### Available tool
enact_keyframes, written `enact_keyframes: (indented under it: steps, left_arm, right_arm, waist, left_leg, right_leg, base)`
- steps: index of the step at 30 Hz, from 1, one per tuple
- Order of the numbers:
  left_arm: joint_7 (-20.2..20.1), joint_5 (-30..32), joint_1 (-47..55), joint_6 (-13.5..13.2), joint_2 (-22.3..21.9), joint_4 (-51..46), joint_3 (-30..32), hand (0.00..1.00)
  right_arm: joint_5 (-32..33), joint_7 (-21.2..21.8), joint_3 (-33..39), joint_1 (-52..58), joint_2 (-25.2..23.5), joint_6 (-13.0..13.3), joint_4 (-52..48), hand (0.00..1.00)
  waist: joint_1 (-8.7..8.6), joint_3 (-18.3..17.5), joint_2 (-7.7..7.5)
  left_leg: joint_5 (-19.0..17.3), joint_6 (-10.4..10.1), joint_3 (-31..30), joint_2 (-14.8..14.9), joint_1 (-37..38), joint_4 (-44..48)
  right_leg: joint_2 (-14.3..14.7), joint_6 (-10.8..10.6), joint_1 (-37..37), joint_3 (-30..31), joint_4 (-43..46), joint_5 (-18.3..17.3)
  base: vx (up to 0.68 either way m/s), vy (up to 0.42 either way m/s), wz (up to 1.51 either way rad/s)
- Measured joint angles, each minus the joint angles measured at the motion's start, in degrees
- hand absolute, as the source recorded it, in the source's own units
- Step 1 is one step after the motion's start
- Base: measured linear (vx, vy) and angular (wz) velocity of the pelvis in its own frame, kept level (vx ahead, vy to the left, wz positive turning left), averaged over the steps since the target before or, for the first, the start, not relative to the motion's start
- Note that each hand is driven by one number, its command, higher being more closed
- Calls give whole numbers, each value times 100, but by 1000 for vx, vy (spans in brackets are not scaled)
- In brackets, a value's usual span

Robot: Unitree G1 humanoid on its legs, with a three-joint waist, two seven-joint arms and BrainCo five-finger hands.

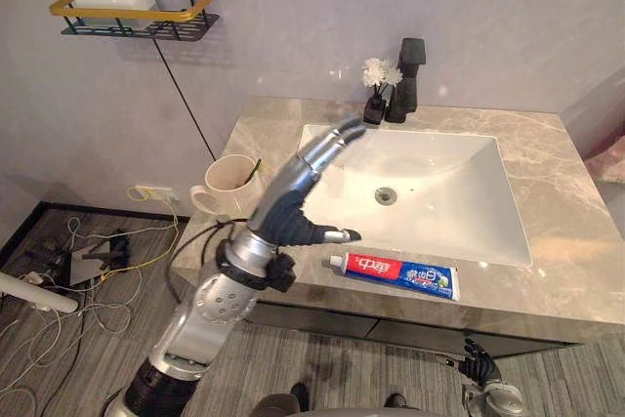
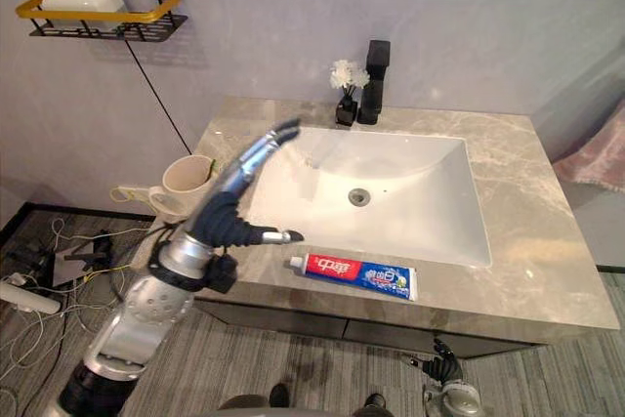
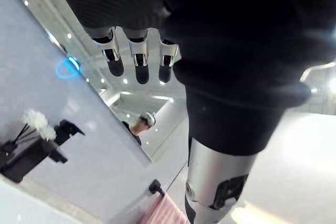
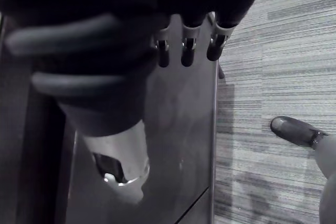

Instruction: Organize washtable

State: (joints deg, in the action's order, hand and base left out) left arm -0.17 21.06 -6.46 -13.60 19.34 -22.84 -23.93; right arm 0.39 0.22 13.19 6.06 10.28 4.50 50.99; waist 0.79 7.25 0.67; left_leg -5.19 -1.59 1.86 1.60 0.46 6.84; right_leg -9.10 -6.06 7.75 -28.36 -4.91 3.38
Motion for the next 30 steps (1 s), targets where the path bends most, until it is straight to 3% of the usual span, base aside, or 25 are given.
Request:
enact_keyframes:
  steps: [14,30]
  left_arm:
    - [-122,778,-45,211,-410,1195,-763,0]
    - [-227,1813,-50,378,-436,2141,-793,0]
  right_arm:
    - [-50,-17,4,8,-45,-2,-1,0]
    - [-92,-19,20,-149,-53,-3,-62,0]
  waist:
    - [-6,-49,-35]
    - [-112,-56,-43]
  left_leg:
    - [2,-2,65,29,-81,-5]
    - [111,-48,93,26,39,-226]
  right_leg:
    - [-1,2,-109,29,13,6]
    - [0,30,-97,15,-78,84]
  base:
    - [0,1,0]
    - [-5,7,-2]
